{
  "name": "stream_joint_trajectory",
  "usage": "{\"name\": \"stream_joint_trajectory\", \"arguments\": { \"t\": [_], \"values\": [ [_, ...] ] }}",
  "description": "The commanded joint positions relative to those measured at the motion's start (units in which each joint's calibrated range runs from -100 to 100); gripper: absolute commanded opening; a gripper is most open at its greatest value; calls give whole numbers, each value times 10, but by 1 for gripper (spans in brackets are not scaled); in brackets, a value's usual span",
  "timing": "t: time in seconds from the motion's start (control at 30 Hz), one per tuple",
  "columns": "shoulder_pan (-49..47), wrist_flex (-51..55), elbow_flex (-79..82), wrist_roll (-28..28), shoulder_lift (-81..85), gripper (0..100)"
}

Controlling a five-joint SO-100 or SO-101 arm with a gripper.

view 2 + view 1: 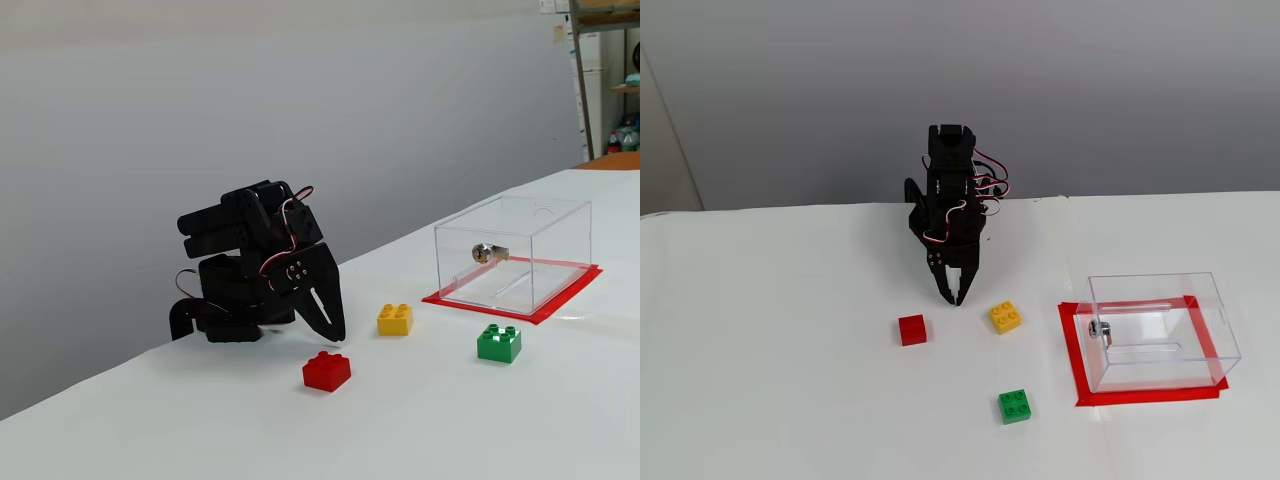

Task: Pick the green lego brick and place it into the transparent box

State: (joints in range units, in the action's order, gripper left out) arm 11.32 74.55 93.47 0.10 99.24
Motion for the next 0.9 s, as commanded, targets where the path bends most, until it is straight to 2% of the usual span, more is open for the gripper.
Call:
{"name": "stream_joint_trajectory", "arguments": {
  "t": [0.0, 0.57, 0.87],
  "values": [
    [0, 3, -16, 0, 4, 2],
    [0, -3, -16, -1, -1, 1],
    [-21, -3, -90, 2, -14, 1]
  ]
}}
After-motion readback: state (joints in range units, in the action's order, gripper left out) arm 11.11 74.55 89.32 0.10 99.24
